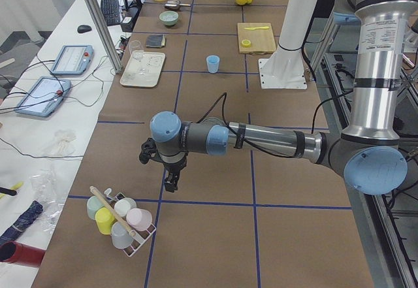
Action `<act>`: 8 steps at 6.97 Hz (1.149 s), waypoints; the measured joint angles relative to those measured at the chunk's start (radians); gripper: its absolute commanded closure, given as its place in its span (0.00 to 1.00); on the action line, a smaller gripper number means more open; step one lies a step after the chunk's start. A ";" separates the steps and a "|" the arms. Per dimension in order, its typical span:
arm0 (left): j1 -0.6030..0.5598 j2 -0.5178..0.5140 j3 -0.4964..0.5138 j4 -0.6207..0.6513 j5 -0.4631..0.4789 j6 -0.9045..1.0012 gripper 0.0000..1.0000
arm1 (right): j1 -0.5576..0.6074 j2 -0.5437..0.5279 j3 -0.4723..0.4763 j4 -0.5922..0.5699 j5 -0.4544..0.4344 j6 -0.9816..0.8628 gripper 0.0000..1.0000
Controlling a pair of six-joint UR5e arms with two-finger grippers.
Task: Squeeze lemon into cup
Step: 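Move the right gripper in toward the wooden cutting board, then lower the right gripper onto the lemon slice on the board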
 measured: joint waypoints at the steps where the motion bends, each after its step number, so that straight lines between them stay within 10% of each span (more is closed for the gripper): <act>1: 0.000 -0.004 0.007 -0.022 -0.014 -0.001 0.00 | -0.019 -0.007 0.023 0.010 0.030 0.001 0.00; 4: 0.001 0.001 0.030 -0.119 -0.029 0.000 0.00 | -0.189 -0.103 0.170 0.222 0.065 0.230 0.00; 8: 0.002 0.003 0.041 -0.159 -0.033 0.001 0.00 | -0.652 -0.123 0.329 0.461 -0.210 0.888 0.00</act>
